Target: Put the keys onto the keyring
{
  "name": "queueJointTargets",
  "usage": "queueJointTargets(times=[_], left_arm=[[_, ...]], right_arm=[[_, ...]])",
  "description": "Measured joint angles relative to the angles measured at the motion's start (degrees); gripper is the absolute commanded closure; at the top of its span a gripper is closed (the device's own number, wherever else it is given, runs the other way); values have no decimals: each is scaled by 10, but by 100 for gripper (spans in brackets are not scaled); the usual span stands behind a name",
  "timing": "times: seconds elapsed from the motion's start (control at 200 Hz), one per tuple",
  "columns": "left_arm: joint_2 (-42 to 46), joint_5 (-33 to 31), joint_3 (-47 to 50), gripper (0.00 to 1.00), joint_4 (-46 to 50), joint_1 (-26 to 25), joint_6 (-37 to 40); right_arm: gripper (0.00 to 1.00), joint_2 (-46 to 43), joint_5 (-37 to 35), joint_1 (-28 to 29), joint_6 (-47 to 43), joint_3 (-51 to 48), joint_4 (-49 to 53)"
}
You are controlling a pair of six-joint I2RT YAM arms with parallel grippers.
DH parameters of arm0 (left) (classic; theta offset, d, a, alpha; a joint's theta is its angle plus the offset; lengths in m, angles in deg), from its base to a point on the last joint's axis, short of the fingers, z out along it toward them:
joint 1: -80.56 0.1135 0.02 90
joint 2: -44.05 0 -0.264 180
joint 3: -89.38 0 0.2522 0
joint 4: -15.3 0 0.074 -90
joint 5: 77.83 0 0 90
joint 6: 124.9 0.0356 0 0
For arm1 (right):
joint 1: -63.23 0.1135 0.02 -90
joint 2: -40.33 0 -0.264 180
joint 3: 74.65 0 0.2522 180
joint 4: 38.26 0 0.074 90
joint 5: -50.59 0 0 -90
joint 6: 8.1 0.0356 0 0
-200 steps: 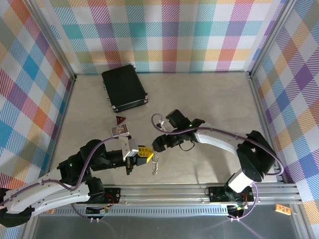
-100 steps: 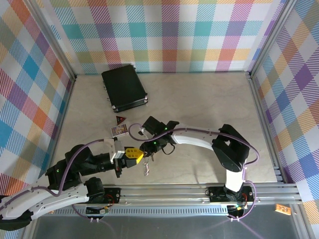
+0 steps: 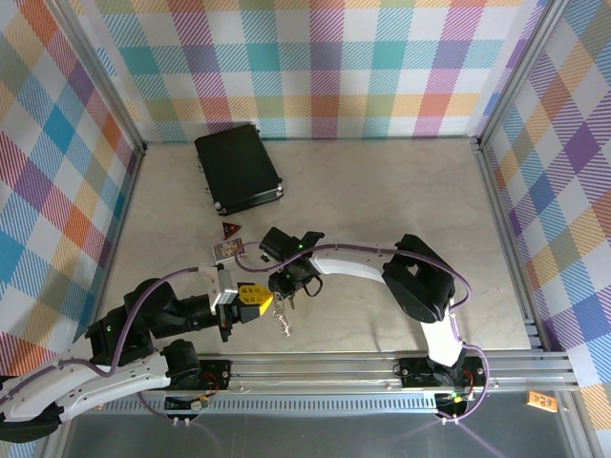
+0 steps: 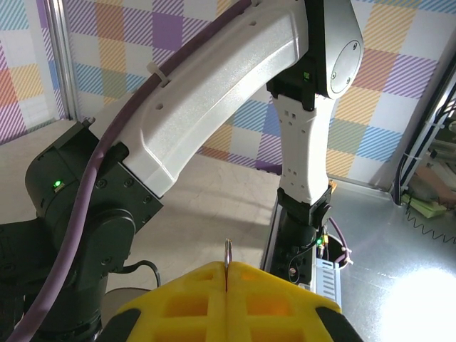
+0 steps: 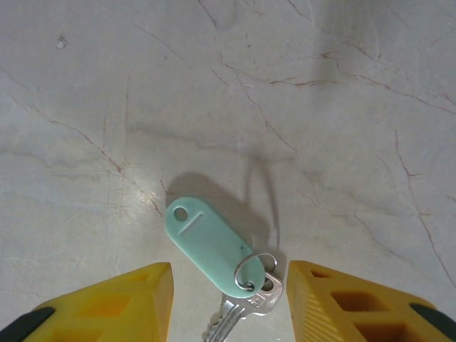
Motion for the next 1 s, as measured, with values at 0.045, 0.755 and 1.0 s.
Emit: queueJointTargets(times=[0.045,0.755,1.0], left_arm=[[0,0,0,100,0,0,0],[0,0,3,100,0,0,0],[0,0,3,100,0,0,0]], right_arm=[[58,4,-4,1,-2,3,3],[77,27,-25,3,-9,16,24],[84,27,-30,3,-9,17,24]])
